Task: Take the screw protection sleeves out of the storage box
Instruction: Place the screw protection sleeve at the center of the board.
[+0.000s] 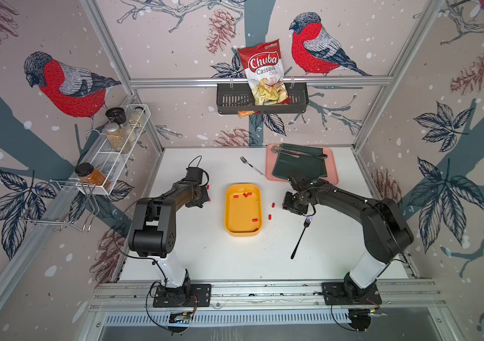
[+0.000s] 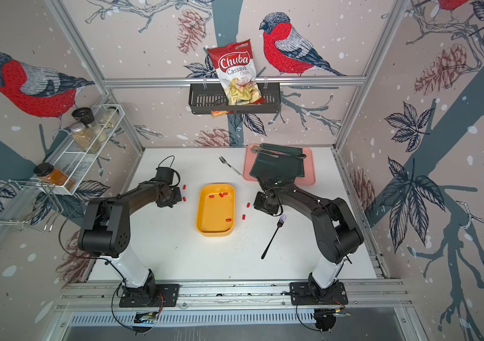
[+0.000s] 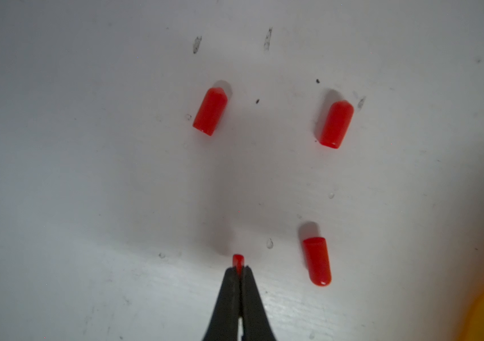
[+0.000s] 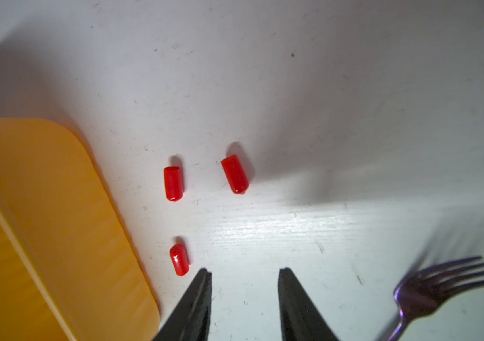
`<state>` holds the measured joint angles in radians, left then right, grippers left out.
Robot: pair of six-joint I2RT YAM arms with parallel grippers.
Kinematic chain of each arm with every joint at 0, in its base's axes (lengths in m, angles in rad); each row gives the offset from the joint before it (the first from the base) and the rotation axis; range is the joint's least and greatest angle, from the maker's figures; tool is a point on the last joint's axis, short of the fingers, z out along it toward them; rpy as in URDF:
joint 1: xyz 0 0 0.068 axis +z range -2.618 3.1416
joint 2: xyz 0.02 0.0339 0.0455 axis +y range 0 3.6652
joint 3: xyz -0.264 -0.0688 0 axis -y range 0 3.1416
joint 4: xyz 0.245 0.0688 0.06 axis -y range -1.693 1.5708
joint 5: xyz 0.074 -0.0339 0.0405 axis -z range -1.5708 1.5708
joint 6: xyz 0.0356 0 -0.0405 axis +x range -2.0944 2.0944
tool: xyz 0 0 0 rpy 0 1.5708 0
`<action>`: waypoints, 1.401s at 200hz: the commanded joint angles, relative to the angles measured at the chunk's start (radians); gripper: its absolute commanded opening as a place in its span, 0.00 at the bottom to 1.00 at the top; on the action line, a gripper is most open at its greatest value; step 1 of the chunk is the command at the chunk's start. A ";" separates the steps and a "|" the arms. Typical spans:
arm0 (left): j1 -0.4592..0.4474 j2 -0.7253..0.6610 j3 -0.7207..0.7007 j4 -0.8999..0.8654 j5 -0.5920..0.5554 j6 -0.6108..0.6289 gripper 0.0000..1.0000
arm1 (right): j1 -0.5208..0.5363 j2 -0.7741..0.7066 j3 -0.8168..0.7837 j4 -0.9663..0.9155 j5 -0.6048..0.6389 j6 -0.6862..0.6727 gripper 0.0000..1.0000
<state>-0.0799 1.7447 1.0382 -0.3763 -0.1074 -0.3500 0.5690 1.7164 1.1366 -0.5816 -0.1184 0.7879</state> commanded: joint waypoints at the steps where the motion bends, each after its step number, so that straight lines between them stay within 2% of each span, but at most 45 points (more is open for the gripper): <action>1: -0.001 -0.003 -0.014 0.005 0.008 0.007 0.06 | 0.002 -0.012 -0.008 -0.008 0.010 0.010 0.42; 98: -0.017 0.029 -0.015 0.049 -0.012 0.017 0.15 | 0.011 -0.003 -0.015 0.008 0.005 0.019 0.42; 154: -0.037 -0.002 -0.014 0.032 -0.022 0.009 0.28 | 0.013 -0.005 -0.014 0.002 0.010 0.020 0.42; 229: -0.053 -0.090 0.033 -0.065 -0.048 -0.007 0.29 | 0.014 0.000 -0.001 0.002 0.005 0.019 0.42; 249: -0.089 -0.143 0.065 -0.089 -0.016 0.005 0.29 | 0.015 0.001 0.006 -0.001 0.006 0.020 0.42; 280: -0.202 -0.205 0.115 -0.089 0.060 0.090 0.30 | 0.016 0.011 0.024 0.002 0.000 0.020 0.42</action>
<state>-0.2222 1.5707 1.1217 -0.4450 -0.1184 -0.3283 0.5819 1.7199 1.1446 -0.5777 -0.1184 0.7925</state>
